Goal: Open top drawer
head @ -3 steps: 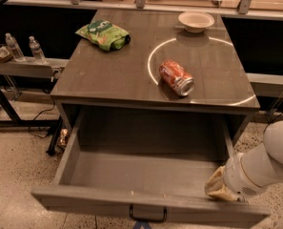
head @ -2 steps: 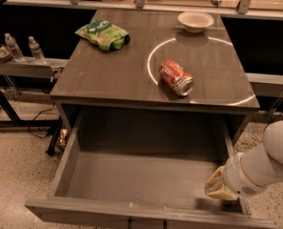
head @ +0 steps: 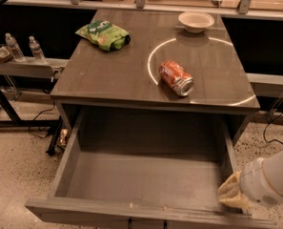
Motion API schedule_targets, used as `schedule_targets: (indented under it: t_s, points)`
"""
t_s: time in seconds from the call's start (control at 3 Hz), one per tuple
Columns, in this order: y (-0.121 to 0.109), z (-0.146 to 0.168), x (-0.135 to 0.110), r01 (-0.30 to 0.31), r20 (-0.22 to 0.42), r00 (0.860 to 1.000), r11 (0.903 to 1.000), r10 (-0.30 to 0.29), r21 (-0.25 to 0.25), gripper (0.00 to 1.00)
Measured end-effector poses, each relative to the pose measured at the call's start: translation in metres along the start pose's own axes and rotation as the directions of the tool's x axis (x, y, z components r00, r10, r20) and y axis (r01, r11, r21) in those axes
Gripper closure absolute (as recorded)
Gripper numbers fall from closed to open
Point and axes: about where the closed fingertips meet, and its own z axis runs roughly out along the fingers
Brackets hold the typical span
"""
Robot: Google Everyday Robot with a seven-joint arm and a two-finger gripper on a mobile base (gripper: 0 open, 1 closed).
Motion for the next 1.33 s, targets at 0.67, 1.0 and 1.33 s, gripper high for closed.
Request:
schedule_targets:
  t_s: [0.67, 1.0, 1.33]
  points:
    - [-0.064, -0.096, -0.004, -0.002, 0.086, 0.996, 0.9765, -0.017, 0.215, 1.00]
    - [-0.090, -0.154, -0.008, 0.019, 0.088, 0.995, 0.9377, -0.053, 0.347, 1.00]
    - [-0.111, -0.231, -0.022, 0.077, 0.036, 0.993, 0.8636, -0.110, 0.498, 1.00]
